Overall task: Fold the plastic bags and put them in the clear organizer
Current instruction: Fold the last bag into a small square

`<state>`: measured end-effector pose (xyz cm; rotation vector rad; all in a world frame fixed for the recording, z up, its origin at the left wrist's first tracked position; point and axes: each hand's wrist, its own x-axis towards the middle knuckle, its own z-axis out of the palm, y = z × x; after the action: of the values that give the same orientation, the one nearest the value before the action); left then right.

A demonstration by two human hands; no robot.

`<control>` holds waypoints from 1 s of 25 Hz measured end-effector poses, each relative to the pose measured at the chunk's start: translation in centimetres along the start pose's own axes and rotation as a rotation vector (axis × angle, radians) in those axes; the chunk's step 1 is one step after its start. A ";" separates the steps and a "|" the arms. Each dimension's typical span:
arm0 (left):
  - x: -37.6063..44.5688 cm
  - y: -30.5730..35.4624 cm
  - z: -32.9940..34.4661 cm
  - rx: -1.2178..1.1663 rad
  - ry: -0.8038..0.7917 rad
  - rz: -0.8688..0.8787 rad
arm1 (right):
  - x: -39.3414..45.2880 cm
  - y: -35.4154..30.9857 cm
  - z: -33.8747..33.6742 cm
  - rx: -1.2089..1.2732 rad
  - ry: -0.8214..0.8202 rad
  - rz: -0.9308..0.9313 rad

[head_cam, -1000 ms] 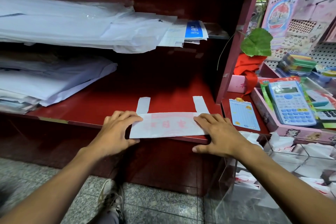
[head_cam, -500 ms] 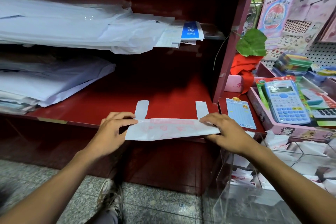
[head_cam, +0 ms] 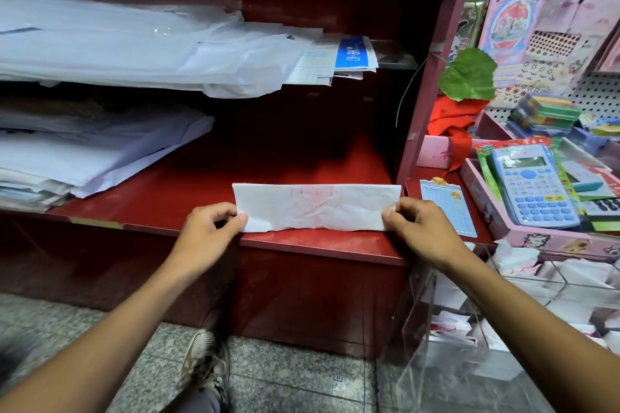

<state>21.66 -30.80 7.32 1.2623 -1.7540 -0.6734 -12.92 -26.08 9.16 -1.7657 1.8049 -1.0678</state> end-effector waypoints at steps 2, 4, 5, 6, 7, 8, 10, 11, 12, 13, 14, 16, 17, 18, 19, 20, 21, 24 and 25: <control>0.2 0.4 0.2 0.002 0.028 -0.039 | 0.4 0.0 0.4 0.002 0.033 0.029; 0.4 0.7 0.7 0.046 0.063 -0.104 | 0.8 -0.1 0.8 -0.050 0.086 0.038; 0.5 0.9 0.9 0.081 0.088 -0.126 | 1.0 -0.2 1.0 -0.068 0.108 0.039; 0.6 1.0 1.1 0.118 0.109 -0.133 | 1.2 -0.2 1.2 -0.088 0.121 0.046; 0.6 1.0 1.2 0.141 0.117 -0.129 | 1.4 -0.2 1.4 -0.115 0.126 0.057; 0.6 1.1 1.2 0.156 0.107 -0.114 | 1.5 -0.2 1.6 -0.143 0.127 0.074; 0.6 0.8 1.1 0.176 0.078 -0.099 | 1.8 -0.2 1.8 -0.165 0.133 0.111; 0.7 0.6 1.1 0.190 0.076 -0.082 | 1.9 -0.2 1.7 -0.164 0.134 0.131; 0.7 0.4 1.1 0.230 0.067 -0.045 | 1.8 -0.3 1.7 -0.169 0.128 0.146; 0.7 0.3 1.2 0.290 0.034 0.013 | 1.8 -0.3 1.7 -0.176 0.124 0.153; 0.5 0.2 1.2 0.361 -0.032 0.064 | 1.8 -0.3 1.7 -0.186 0.134 0.152; 0.2 -0.2 1.1 0.465 -0.196 0.136 | 1.6 -0.3 1.7 -0.224 0.177 0.064; 0.1 -0.4 1.1 0.501 -0.262 0.148 | 1.5 -0.2 1.6 -0.266 0.161 -0.022; 0.0 -0.5 0.9 0.524 -0.305 0.158 | 1.3 -0.1 1.4 -0.340 0.079 -0.109; 0.1 -0.7 0.8 0.533 -0.305 0.176 | 1.0 -0.1 1.1 -0.440 -0.049 -0.182; 0.1 -0.8 0.6 0.537 -0.273 0.201 | 0.5 -0.3 0.8 -0.539 -0.175 -0.234; 0.1 -0.8 0.5 0.521 -0.226 0.234 | 0.0 -0.2 0.5 -0.632 -0.275 -0.269; -0.1 -0.5 0.6 0.398 -0.128 0.309 | -0.2 -0.1 -0.6 -0.751 -0.393 -0.314; -0.2 -0.2 0.7 0.330 -0.126 0.290 | -0.2 -0.1 -1.1 -0.671 -0.404 -0.328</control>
<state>21.18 -30.70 6.81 1.1620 -2.1654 -0.3098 -13.60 -25.59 9.90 -2.5025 1.7538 -0.1396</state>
